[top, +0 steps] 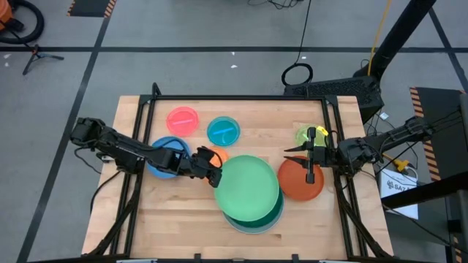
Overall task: Stack plastic plates
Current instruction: Stack the light green plate on top of the dark green plate
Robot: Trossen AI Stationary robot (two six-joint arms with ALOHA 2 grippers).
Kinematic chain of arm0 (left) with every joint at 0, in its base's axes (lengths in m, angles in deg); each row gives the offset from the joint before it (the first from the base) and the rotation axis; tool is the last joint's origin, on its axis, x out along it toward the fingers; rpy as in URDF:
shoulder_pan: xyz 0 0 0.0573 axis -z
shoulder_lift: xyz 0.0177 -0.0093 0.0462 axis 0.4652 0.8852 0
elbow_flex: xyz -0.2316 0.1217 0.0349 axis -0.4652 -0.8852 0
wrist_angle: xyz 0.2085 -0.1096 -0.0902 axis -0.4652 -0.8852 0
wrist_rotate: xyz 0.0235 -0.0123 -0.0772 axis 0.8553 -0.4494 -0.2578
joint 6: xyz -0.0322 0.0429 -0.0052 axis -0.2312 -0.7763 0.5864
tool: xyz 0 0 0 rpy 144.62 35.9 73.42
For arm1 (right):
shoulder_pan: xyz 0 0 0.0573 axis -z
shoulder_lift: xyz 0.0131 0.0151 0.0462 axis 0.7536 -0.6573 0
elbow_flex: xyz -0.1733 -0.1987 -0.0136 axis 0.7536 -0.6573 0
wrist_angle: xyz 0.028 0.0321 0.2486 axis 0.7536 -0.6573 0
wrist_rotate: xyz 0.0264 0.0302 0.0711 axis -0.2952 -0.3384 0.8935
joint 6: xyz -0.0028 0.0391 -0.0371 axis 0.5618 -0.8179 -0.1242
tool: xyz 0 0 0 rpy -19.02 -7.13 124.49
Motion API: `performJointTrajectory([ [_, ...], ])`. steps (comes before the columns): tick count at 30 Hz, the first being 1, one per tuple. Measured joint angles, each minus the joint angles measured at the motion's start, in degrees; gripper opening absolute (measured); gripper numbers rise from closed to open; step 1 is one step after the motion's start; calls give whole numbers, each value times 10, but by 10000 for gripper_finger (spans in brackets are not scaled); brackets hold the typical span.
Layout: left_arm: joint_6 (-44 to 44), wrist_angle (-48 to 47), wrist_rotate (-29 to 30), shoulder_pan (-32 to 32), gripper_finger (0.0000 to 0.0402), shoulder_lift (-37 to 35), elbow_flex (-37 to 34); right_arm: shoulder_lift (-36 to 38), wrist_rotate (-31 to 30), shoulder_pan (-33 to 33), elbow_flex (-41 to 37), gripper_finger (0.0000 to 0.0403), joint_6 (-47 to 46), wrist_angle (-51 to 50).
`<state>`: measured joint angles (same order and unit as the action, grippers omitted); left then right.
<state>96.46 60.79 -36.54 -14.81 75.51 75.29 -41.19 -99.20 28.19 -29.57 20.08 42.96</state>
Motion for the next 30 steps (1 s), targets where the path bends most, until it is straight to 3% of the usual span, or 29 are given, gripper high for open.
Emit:
performJointTrajectory([
  [21,2,10,-10,-1,39,7,0,2,-1,0,0,77,0,-5],
  [30,11,19,-11,-1,120,7,0,2,-1,0,0,77,-1,-6],
])
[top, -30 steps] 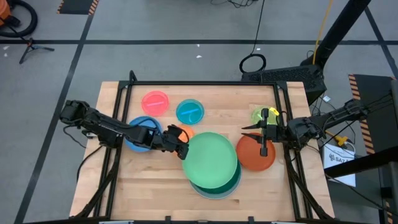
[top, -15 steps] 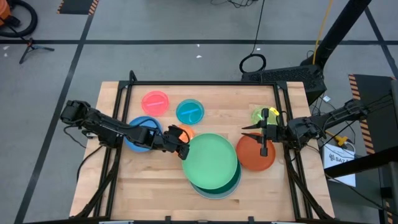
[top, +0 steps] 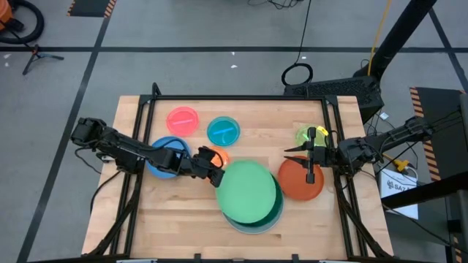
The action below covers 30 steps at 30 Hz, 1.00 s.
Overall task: Stack plastic plates
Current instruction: Stack the light green plate on top of the dark green plate, then stack the dark blue plate on top of the light green plate
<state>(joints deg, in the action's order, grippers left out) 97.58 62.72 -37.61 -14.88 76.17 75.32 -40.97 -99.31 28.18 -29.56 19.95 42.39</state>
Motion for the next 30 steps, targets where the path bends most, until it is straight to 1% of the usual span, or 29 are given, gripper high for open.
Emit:
performJointTrajectory([
  [3,-5,0,0,0,147,0,0,0,0,0,0,77,-1,-4],
  [6,-32,0,0,-1,164,0,0,0,0,0,0,77,-3,-8],
  [13,-160,-2,2,-1,168,-21,0,0,-4,0,0,77,-32,-7],
  [17,-234,0,18,-1,168,-46,0,0,-48,0,0,77,-67,-5],
  [19,-271,13,24,0,168,-62,0,0,-58,0,0,77,-77,0],
  [23,-353,4,54,7,168,-95,0,-10,-61,0,0,77,-99,20],
  [30,-486,-39,136,25,168,-139,0,-65,-61,0,3,77,-136,60],
])
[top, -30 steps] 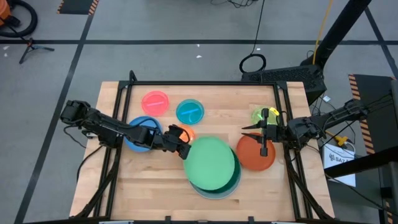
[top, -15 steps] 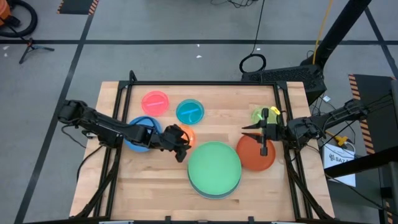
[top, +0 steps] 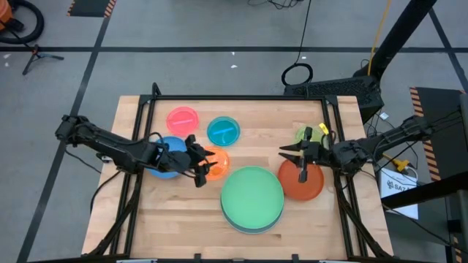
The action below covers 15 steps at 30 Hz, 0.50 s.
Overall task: Stack plastic plates
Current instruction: Stack the dark blue plate on top of the light green plate
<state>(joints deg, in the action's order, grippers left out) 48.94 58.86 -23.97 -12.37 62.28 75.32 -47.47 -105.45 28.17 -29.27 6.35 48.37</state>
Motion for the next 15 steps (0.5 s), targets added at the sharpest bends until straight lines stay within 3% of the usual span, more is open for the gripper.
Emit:
performJointTrajectory([
  [8,-80,-92,106,-2,168,-16,0,-94,-13,5,88,77,-79,-55],
  [15,-31,-265,105,-10,168,-16,0,-166,-14,28,212,77,-256,-305],
])
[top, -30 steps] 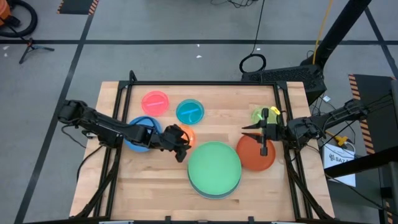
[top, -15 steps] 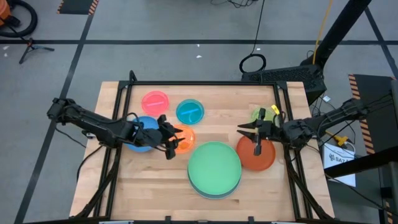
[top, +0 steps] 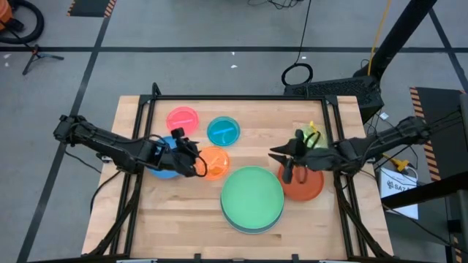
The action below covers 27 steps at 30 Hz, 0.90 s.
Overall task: Stack plastic plates
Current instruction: Stack the dark blue plate on top of the light green plate
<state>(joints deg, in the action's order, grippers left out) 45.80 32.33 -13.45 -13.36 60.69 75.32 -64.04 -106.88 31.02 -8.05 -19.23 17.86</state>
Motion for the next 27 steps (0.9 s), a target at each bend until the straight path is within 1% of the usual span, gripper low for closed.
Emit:
performJointTrajectory([
  [2,37,-57,-19,2,168,0,0,-20,2,3,35,77,-53,-86],
  [5,99,-118,-64,3,168,0,0,-49,36,3,71,77,-104,-186],
  [9,188,-162,-145,9,168,0,0,-71,91,3,82,77,-123,-224],
  [12,215,-176,-196,29,168,0,0,-83,108,3,82,77,-123,-231],
  [16,229,-193,-204,67,168,0,0,-91,108,0,82,77,-105,-242],
  [21,270,-190,-204,99,168,0,-3,-91,107,-10,76,77,-81,-241],
  [27,312,-173,-211,122,168,1,-66,-91,103,-31,75,77,-49,-232],
])
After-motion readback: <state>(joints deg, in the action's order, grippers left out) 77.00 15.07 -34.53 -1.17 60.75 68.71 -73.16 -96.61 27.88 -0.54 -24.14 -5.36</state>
